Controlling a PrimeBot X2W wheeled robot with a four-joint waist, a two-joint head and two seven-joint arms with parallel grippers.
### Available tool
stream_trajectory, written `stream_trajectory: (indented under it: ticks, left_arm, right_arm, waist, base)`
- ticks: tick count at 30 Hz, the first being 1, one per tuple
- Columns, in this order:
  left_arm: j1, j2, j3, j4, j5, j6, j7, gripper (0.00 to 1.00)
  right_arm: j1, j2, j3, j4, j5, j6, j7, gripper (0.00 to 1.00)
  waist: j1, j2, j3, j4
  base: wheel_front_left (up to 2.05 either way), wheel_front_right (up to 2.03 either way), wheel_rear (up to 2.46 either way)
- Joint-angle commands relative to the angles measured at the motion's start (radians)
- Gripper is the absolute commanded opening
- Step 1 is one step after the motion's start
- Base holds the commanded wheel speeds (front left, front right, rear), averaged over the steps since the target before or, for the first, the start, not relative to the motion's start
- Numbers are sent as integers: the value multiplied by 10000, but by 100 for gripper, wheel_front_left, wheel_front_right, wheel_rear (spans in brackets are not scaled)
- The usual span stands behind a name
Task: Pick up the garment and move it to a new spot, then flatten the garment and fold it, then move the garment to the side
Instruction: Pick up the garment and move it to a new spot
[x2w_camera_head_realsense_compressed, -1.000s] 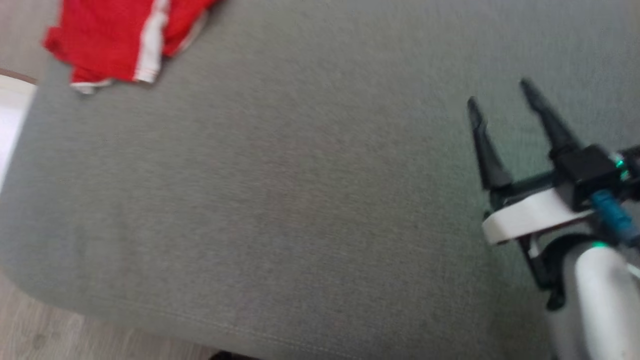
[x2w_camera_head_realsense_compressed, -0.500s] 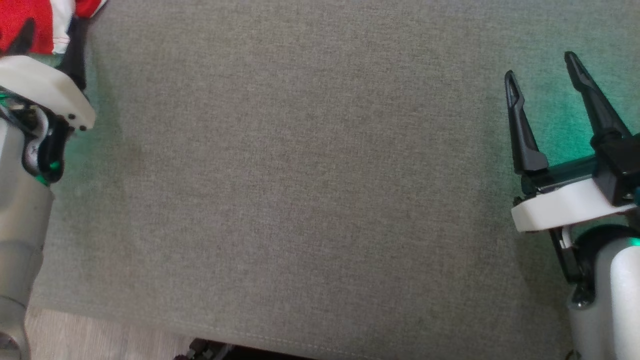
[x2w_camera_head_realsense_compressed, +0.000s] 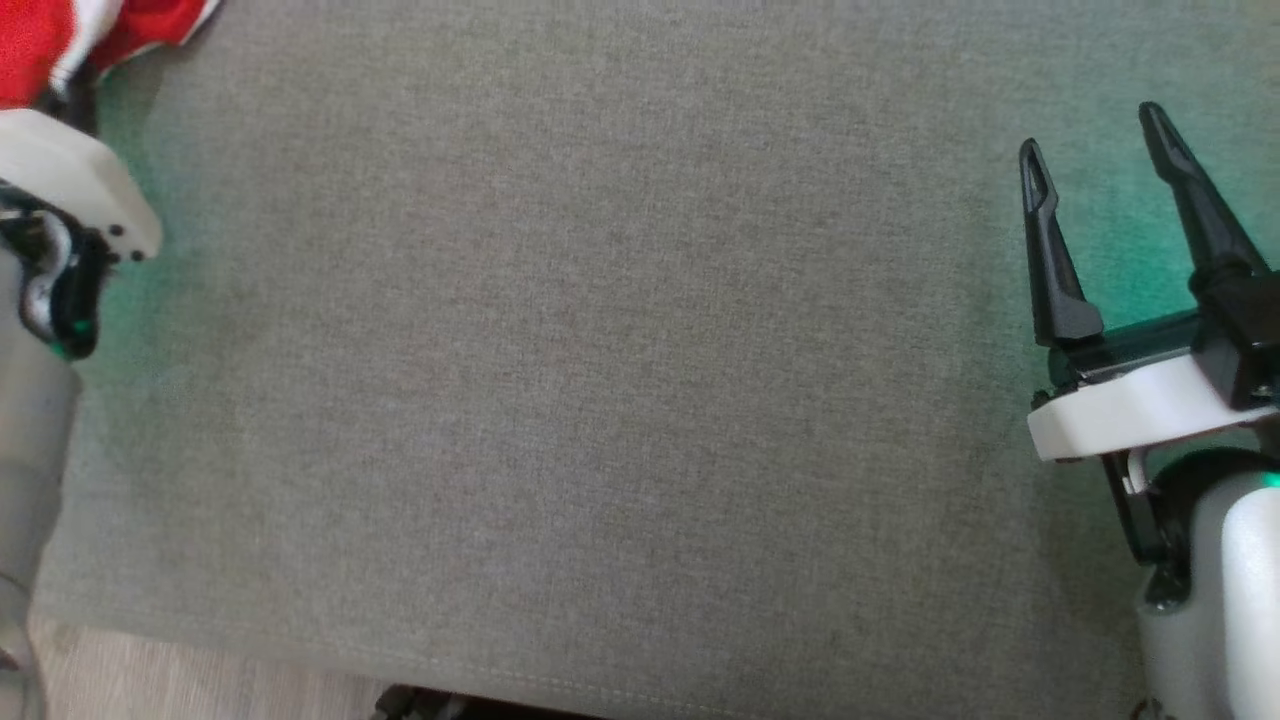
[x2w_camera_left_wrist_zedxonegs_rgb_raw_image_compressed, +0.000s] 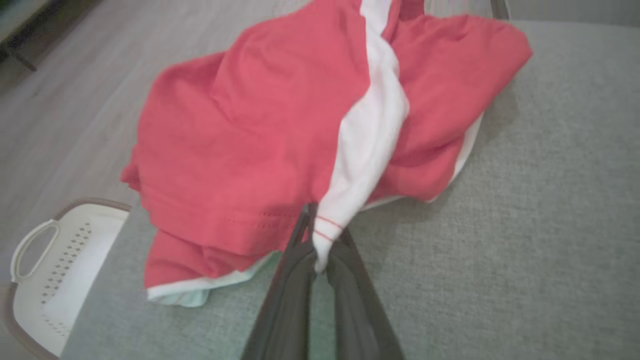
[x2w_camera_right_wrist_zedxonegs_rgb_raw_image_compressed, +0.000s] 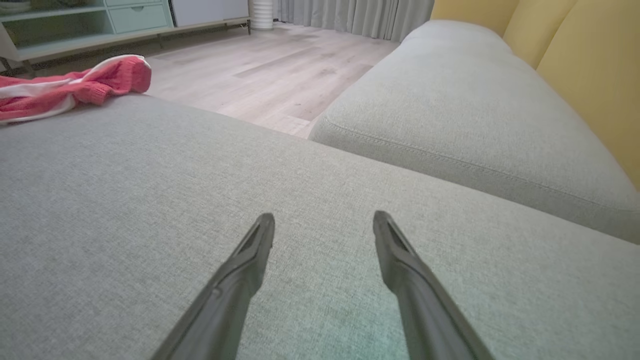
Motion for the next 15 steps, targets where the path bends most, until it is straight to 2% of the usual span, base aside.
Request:
stream_trajectory:
  ticks: [1,9,15]
  left_arm:
    - [-406,874,335,-95,159,168,-252,0]
    - [-1122,1932,-74,-391,1291,722,-1209,0]
    - [-1748,2552,-737,-1178,2175,447,-1255,0]
  right_arm:
    - [110,117,182,-250,30,65,-144,100]
    - [199,507,34,809,322,65,-872,100]
    - [635,630,-185,1822,846,65,-1529,100]
  waist:
    - [0,1,-224,-31]
    - [0,1,-1788,-460]
    - [0,1,-3401,-1191]
  base:
    - [0,0,0]
    - [0,0,0]
    - [0,0,0]
